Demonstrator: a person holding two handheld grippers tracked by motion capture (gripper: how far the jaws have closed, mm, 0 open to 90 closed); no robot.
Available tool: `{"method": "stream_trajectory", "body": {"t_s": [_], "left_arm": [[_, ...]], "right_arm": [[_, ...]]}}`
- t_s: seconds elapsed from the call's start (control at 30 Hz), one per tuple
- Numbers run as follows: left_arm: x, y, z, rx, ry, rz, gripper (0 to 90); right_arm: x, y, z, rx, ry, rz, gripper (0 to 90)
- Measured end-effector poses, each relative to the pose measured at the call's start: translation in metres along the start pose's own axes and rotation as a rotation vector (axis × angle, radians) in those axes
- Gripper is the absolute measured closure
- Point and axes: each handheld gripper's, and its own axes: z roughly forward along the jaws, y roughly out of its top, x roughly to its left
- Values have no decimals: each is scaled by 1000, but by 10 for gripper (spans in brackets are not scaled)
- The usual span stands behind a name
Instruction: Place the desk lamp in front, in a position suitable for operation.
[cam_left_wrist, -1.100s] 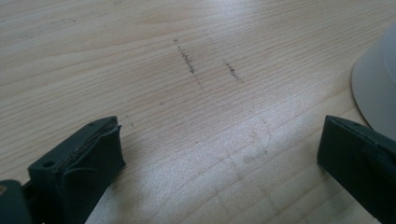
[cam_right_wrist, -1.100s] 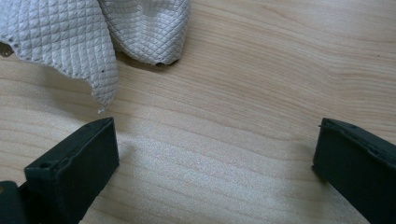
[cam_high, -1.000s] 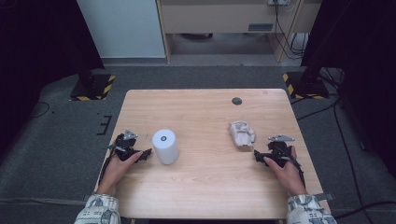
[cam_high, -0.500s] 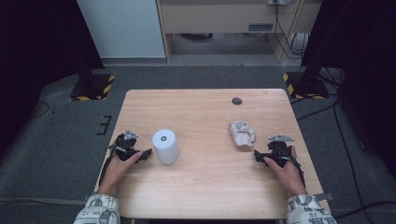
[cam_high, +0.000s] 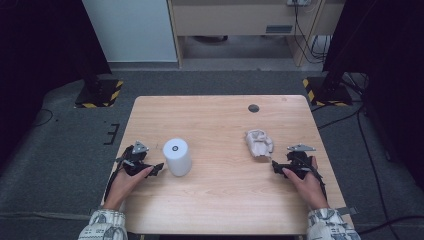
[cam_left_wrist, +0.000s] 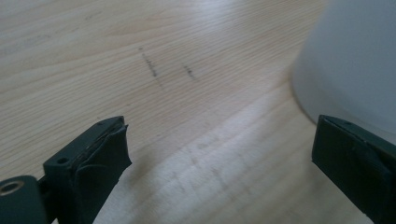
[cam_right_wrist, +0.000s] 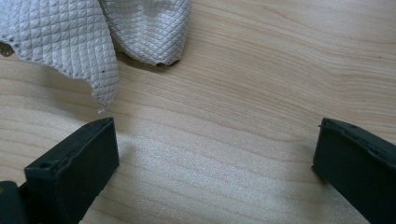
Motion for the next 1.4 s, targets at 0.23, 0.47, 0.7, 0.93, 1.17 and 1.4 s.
{"method": "stream_trajectory", "body": {"t_s": [0.23,0.47,0.7,0.93,1.17,1.4], "left_arm": [[-21,2,-14,8,-51,71,44],[-41,10,-26,-44,-101,90,37],[-60,25,-25,-89,-154,106,35],[-63,32,-28,-145,-145,95,31],[-65,39,-29,-185,-140,96,27],[-62,52,-22,-217,-141,65,33]], "right_arm": [[0,0,0,0,0,-2,4],[0,0,0,2,3,-3,4],[0,0,0,1,3,-5,4],[0,1,1,2,4,-4,4],[0,1,1,2,2,-4,4],[0,1,1,2,2,-3,4]]}}
